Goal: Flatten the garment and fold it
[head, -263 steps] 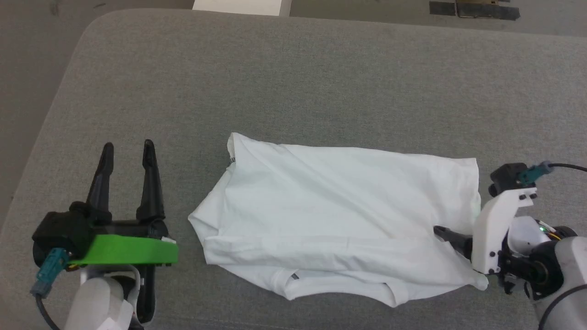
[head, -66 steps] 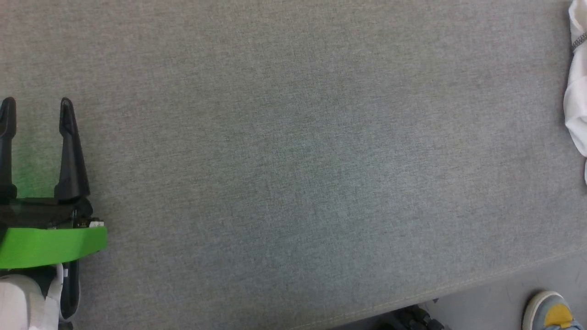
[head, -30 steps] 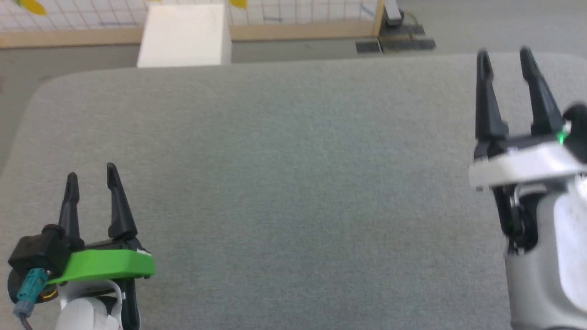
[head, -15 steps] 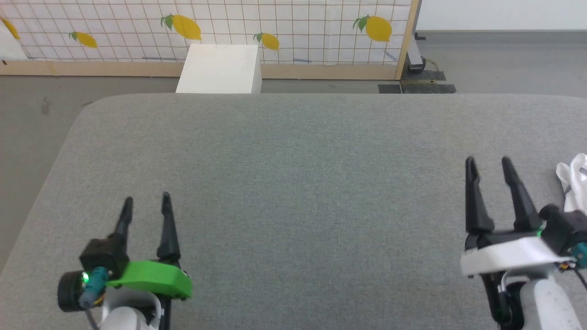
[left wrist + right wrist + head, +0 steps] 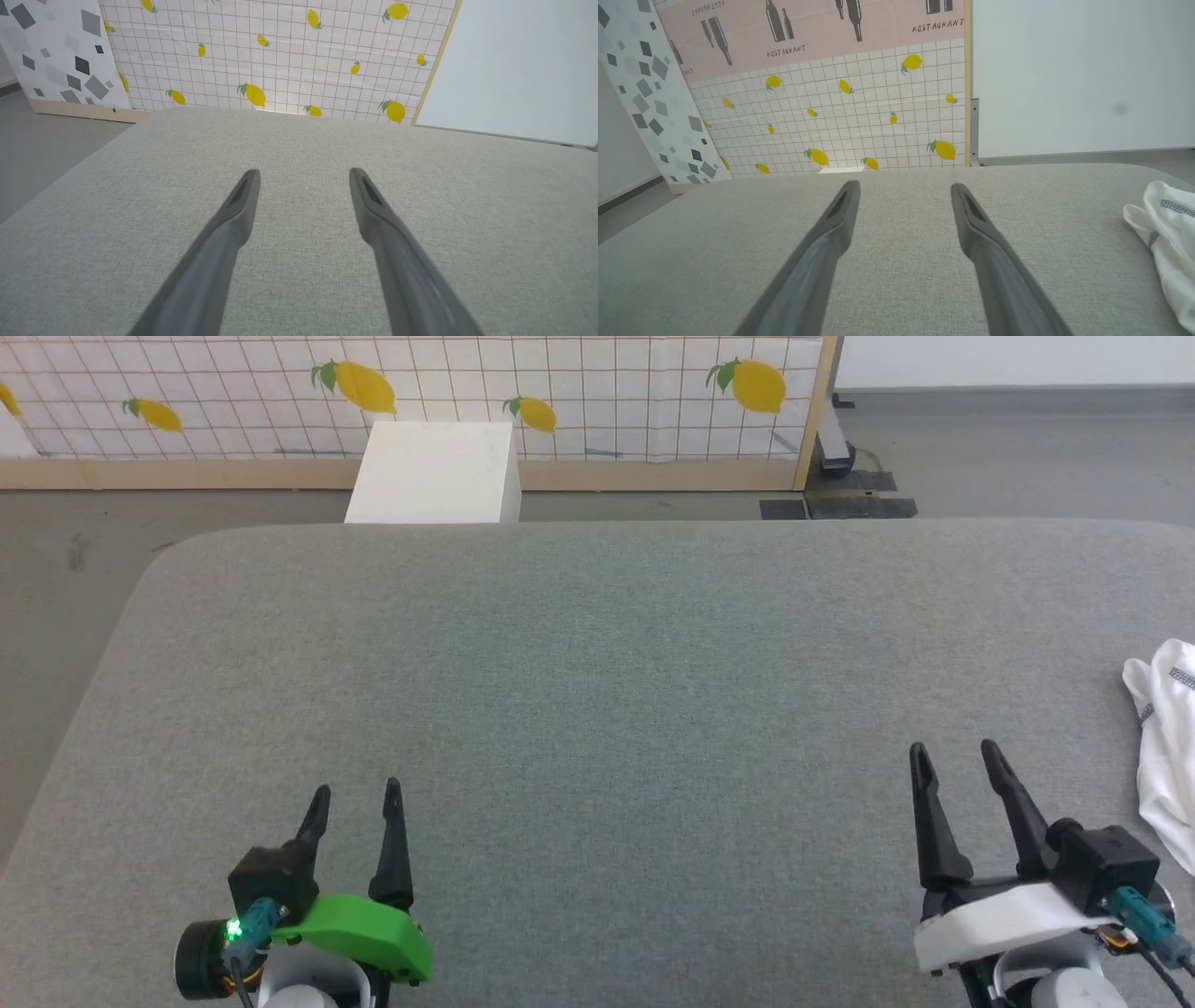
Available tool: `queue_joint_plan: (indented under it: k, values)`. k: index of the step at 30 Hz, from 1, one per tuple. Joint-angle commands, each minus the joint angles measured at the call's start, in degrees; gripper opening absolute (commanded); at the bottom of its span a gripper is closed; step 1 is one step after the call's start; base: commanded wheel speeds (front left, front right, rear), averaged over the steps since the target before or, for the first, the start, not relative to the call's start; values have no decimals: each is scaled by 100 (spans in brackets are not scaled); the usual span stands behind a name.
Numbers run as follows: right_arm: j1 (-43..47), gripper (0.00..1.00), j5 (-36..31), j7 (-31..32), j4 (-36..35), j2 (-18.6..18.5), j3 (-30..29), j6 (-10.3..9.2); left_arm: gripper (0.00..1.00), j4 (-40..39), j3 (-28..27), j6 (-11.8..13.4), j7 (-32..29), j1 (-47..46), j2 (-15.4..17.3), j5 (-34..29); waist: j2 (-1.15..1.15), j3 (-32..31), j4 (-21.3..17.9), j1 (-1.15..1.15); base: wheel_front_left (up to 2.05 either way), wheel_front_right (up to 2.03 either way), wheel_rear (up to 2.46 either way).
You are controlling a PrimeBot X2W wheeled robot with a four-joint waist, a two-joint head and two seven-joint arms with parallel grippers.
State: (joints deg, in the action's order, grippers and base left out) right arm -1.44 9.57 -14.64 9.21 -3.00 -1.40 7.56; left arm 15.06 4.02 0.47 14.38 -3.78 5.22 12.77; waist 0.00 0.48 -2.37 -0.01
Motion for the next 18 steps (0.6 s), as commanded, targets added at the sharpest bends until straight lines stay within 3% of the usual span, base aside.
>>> queue_joint_plan:
  k: [1,8,9,18]
  values:
    - [72,100,-4,-30,65,12,9,-8,100,76,-25,-72,55,-17,-20,29,0,15,6,1,0,0,0]
    - [65,100,30,-33,110,12,5,-8,100,-15,-37,-136,60,-23,-39,-66,0,61,18,1,0,0,0]
    - [28,0,6,4,98,-1,-3,0,0,-13,-17,-100,5,1,-11,-29,0,63,17,1,0,0,0]
    - [34,0,-46,82,42,-1,1,0,0,-94,-33,-96,-74,22,-23,-96,0,57,29,1,0,0,0]
